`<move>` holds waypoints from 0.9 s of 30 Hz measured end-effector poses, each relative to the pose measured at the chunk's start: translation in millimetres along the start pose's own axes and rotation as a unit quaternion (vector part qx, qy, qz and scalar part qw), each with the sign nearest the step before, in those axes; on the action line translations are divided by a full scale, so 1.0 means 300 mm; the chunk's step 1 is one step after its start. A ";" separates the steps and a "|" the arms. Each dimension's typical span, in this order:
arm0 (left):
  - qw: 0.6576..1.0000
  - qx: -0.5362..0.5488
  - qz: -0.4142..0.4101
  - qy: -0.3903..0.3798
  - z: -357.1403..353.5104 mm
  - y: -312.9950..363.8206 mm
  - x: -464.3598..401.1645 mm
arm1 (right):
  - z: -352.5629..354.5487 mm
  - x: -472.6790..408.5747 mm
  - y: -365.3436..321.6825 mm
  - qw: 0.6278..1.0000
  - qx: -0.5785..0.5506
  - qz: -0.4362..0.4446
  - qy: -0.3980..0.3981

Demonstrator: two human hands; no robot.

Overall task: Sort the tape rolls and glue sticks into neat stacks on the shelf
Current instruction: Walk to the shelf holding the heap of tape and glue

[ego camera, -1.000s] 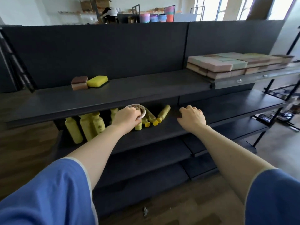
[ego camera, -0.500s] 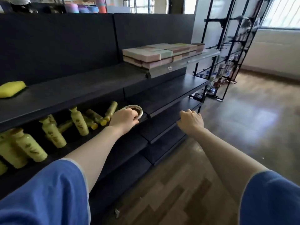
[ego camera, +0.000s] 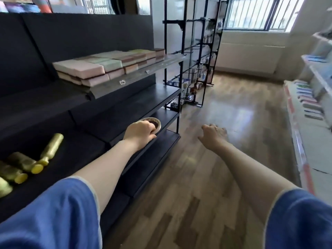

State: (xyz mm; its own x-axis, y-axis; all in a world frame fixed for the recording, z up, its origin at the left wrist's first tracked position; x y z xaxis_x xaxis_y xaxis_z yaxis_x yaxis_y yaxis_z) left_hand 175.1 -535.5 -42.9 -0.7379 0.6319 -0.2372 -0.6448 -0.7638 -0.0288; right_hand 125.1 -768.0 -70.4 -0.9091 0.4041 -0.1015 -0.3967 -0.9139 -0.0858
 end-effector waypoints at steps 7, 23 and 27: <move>0.998 0.025 -0.064 0.011 -0.050 0.189 -0.263 | 0.042 -0.104 0.265 0.997 0.037 -0.069 0.010; 0.966 0.093 -0.240 -0.026 -0.366 0.533 -1.036 | -0.041 -0.453 0.762 0.960 0.061 -0.271 -0.039; 0.957 0.113 -0.266 -0.026 -0.416 0.544 -1.268 | -0.045 -0.610 0.843 0.947 0.064 -0.314 -0.039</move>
State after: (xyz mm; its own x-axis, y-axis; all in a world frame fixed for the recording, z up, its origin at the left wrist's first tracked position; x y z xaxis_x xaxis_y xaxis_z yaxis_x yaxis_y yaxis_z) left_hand 375.5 -916.9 -78.5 -0.2989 0.9334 -0.1987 -0.9541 -0.2884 0.0803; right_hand 192.8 -1072.5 -87.0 -0.4940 0.8694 0.0044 -0.8693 -0.4940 0.0156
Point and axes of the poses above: each hand's wrist, its own x-axis away from the middle knuckle, its own z-axis out of the back of the hand, y = z × x, the point moved 4 cm from there along -x, towards the middle knuckle, and after that the axes turned 8 degrees about -z, right-handed, at the moved point
